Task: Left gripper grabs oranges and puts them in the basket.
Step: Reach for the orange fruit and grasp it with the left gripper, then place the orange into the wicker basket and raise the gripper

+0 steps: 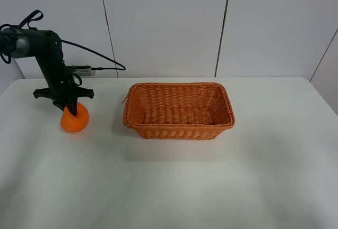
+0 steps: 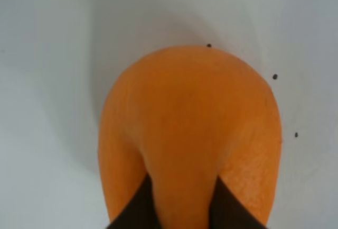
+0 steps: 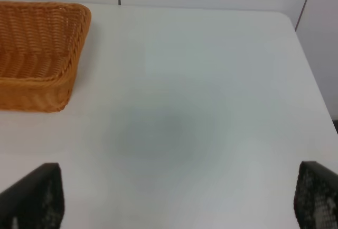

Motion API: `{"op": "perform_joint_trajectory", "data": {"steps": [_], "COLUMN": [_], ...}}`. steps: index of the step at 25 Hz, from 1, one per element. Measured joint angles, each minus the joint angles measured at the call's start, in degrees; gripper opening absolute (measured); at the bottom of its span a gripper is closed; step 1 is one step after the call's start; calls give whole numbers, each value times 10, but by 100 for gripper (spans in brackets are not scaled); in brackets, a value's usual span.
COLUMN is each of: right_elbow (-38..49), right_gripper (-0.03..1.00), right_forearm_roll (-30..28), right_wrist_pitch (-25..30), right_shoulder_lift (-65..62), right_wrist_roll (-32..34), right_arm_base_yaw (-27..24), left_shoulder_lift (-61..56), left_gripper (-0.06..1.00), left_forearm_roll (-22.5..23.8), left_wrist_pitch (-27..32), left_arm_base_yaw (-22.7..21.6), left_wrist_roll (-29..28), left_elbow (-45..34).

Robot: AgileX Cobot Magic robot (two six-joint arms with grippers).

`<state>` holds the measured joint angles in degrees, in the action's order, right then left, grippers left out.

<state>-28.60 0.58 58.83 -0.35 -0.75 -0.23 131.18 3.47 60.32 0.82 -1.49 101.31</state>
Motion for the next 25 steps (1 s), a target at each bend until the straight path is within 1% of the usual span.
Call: {"op": "perform_joint_trajectory", "data": {"steps": [5, 8, 14, 16, 18, 21, 25], "right_elbow": [0, 0, 0, 0, 0, 0, 0], "right_gripper": [69, 69, 69, 69, 69, 69, 69], "right_forearm_roll": [0, 0, 0, 0, 0, 0, 0], "right_wrist_pitch": [0, 0, 0, 0, 0, 0, 0], "right_shoulder_lift": [0, 0, 0, 0, 0, 0, 0], "right_wrist_roll": [0, 0, 0, 0, 0, 0, 0], "right_arm_base_yaw": [0, 0, 0, 0, 0, 0, 0], "left_shoulder_lift": [-8, -38, -104, -118, -126, -127, -127], "left_gripper": [19, 19, 19, 19, 19, 19, 19], "left_forearm_roll": [0, 1, -5, -20, -48, -83, -87], "left_wrist_pitch": [44, 71, 78, 78, 78, 78, 78], "left_arm_base_yaw": [-1, -1, -1, -1, -1, 17, 77], "left_wrist_roll": [1, 4, 4, 4, 5, 15, 15], "left_elbow": [42, 80, 145, 150, 151, 156, 156]}}
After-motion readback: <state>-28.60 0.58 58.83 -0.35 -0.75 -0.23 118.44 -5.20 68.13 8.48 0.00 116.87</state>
